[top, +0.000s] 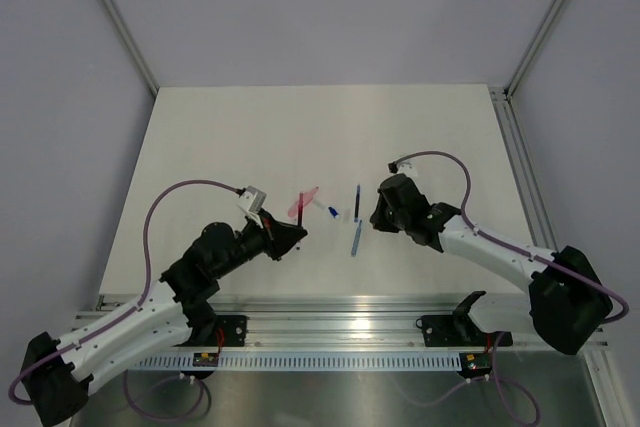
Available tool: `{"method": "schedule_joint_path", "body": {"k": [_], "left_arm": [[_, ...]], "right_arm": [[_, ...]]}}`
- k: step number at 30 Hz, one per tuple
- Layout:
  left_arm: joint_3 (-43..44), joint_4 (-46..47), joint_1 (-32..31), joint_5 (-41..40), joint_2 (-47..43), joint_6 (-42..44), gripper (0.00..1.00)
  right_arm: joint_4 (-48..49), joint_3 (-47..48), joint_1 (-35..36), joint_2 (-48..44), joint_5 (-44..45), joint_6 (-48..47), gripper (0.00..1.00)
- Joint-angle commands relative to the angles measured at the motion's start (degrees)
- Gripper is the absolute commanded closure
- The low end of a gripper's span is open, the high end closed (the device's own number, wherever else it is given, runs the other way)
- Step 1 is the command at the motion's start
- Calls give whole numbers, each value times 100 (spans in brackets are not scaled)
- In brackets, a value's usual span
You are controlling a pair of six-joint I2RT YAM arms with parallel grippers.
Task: Insert the pens into the pen caps
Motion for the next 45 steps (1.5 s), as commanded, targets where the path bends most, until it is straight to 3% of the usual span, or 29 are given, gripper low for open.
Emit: {"method": "schedule_joint_path", "body": {"k": [1,5,9,13,16,26,39,45], "left_arm": [[59,205,-8,-163,26,364,100],[15,276,-8,-137,122,443,100],[6,329,-8,-13,246,452,100],[-2,337,-8,22,298,434,100],[-3,355,-8,31,307,434,100],[-11,390,-8,57,369,434,100],[15,460,-8,83,562,443,100],[33,469,-8,66,589,478,100]], "right_arm": [[-380,490,-310,523,-59,-511,89],[-634,990,-382,1228,80,-732,85],[-758,1298,-390,1843,142,-864,76],[-846,1553,-382,2178,274,-952,67],[-916,1676,-390,2389,301,-996,66],[-829,1624,-443,2556,336,-926,79],[-327,1290,-540,2697,-191,-856,76],[-152,1106,-540,2741,-139,-707,79]]}}
